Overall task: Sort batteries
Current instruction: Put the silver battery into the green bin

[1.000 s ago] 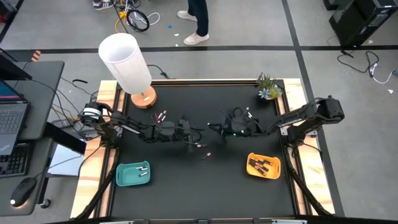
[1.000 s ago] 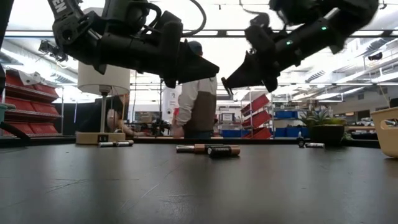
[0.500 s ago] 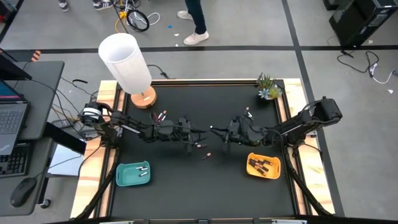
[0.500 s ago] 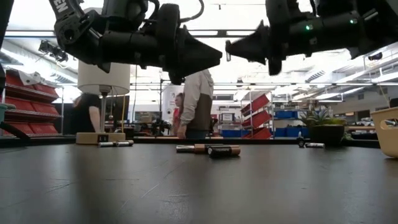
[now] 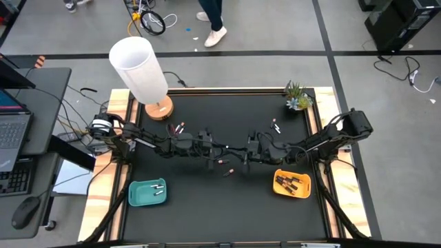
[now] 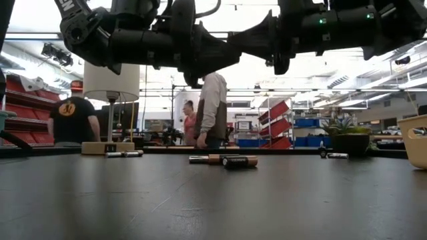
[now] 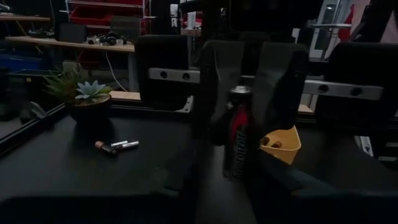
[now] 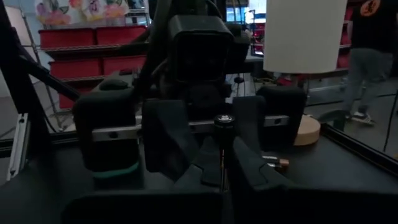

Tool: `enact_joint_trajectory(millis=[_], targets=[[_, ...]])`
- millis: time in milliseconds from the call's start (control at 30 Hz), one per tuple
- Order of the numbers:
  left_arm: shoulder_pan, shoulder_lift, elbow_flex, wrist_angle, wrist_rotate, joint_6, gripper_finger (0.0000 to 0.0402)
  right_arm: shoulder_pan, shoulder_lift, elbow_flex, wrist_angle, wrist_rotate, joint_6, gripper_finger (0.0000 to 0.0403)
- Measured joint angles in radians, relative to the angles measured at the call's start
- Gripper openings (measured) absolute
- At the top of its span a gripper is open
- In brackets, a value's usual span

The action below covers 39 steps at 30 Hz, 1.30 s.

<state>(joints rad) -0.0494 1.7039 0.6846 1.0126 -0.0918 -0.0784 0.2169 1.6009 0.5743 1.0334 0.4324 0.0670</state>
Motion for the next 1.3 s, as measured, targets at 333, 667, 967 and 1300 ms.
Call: enact_joint_trajectory(millis=[333,667,967,1300], targets=[[0.002,0.002,-0.001,-0.001,0.012,0.024,0.0043,0.010,-0.002,0.002,-0.053,0.040,0.033,0.0026],[0.011,-0.052,-0.001,-0.069,0.010,0.016,0.0043,-0.029,-0.035,-0.001,-0.073,0.002,-0.023,0.0141],[-0.004,-0.398,0.007,-0.742,0.018,-0.089,0.0043,-0.036,-0.089,-0.001,-0.118,-0.007,-0.142,0.0150],[-0.077,-0.666,0.072,-1.586,0.232,-0.474,0.0043,-0.047,-0.082,-0.033,-0.117,-0.007,-0.147,0.0135]])
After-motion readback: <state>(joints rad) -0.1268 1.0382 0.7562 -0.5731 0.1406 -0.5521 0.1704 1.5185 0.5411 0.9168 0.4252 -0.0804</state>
